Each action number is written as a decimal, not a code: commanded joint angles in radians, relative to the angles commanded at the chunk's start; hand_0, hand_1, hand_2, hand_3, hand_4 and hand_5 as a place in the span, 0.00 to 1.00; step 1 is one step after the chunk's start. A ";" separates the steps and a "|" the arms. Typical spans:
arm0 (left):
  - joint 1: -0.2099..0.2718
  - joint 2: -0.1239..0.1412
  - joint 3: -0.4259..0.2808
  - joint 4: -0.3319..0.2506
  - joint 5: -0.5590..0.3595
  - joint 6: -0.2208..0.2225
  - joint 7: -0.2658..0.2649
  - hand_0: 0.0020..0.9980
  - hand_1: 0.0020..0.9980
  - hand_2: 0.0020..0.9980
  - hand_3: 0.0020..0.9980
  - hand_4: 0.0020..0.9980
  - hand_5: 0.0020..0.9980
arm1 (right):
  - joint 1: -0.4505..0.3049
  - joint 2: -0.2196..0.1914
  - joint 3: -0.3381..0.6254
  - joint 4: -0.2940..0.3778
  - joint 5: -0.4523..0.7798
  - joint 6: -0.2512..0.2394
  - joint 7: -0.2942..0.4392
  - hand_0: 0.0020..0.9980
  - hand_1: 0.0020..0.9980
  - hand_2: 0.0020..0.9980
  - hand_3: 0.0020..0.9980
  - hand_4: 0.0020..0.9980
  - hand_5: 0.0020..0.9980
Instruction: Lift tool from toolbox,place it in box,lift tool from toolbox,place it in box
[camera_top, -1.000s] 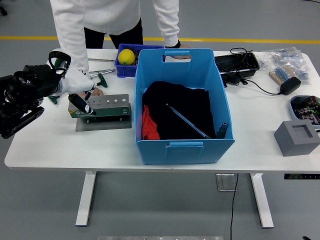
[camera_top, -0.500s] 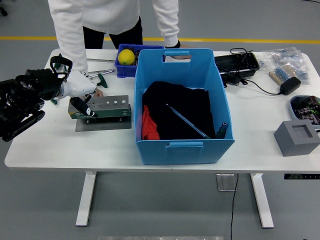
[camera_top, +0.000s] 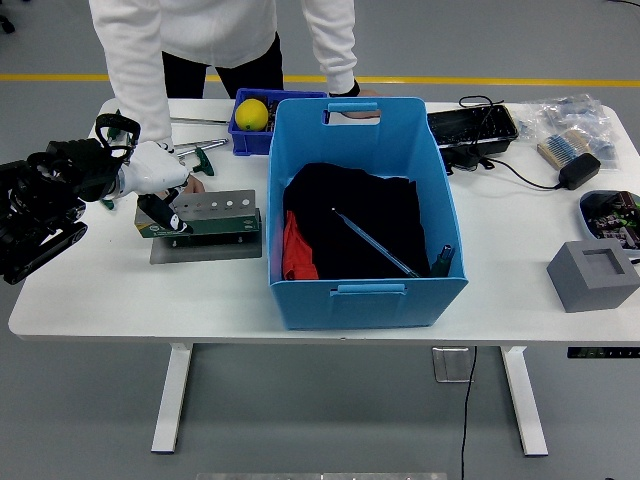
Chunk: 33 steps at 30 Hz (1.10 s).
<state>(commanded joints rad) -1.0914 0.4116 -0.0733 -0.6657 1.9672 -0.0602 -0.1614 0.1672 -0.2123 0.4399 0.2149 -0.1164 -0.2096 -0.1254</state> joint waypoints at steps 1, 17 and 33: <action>0.000 0.000 0.001 0.002 0.001 0.006 -0.001 0.73 0.30 0.27 0.25 0.90 0.80 | 0.001 0.000 0.000 0.000 0.001 0.000 0.000 0.65 0.63 0.70 0.56 0.80 0.68; -0.001 -0.001 0.009 0.021 -0.006 0.053 -0.021 0.28 0.17 0.17 0.17 0.89 0.54 | 0.005 0.000 -0.002 0.000 0.005 0.000 0.001 0.65 0.63 0.70 0.56 0.80 0.68; -0.001 0.000 0.007 0.027 0.006 0.102 -0.027 0.24 0.14 0.15 0.16 0.87 0.47 | 0.007 0.000 -0.002 0.001 0.004 -0.002 0.001 0.65 0.63 0.70 0.56 0.80 0.68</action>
<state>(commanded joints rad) -1.0926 0.4114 -0.0662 -0.6387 1.9733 0.0422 -0.1879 0.1741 -0.2128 0.4377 0.2162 -0.1124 -0.2114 -0.1246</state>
